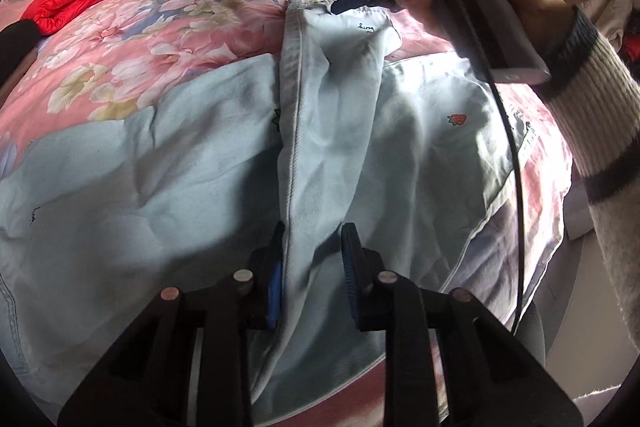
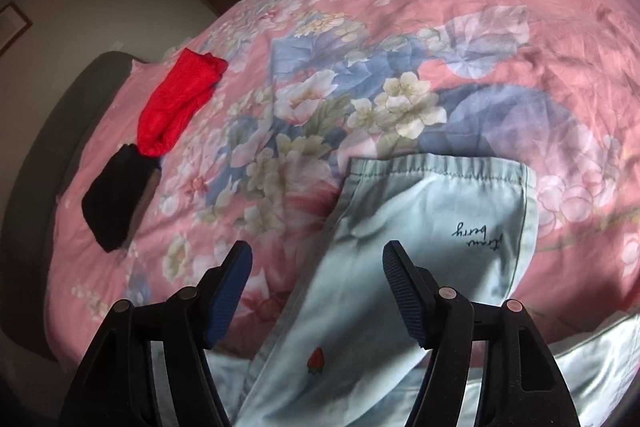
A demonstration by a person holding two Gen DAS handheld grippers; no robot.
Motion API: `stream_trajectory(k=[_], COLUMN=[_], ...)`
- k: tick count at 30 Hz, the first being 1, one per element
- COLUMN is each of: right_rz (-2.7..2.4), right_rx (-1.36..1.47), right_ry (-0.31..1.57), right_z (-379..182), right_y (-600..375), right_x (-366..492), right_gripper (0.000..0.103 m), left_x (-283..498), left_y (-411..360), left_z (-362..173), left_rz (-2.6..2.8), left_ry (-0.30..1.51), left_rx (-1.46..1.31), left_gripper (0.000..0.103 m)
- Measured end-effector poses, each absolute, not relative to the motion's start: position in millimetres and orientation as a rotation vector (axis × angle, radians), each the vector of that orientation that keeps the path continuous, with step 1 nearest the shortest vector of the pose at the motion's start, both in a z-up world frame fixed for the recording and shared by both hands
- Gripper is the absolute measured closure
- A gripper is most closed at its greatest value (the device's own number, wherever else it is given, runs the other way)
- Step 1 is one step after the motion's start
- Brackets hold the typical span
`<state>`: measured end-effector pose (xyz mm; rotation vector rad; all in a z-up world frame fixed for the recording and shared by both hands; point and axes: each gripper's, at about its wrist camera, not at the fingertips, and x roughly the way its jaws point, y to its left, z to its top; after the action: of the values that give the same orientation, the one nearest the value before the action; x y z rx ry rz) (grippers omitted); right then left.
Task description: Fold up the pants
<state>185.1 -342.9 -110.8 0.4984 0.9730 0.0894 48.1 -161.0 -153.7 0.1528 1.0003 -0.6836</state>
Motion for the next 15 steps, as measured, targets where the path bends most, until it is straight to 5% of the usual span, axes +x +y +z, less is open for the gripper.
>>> stream_trajectory(k=[7, 12, 15], right_rz=[-0.02, -0.107, -0.068], right_rx=[0.336, 0.208, 0.294], right_ry=[1.101, 1.148, 1.105], right_z=[-131, -145, -140], right_y=[-311, -305, -320], right_x=[224, 228, 213], right_gripper=[0.036, 0.082, 0.098], left_x=[45, 49, 48], left_y=[-164, -159, -157], left_z=[-156, -156, -155], left_rz=[-0.7, -0.695, -0.69], left_ry=[0.982, 0.99, 0.989], left_rx=[0.168, 0.134, 0.13], left_gripper=[0.082, 0.087, 0.09])
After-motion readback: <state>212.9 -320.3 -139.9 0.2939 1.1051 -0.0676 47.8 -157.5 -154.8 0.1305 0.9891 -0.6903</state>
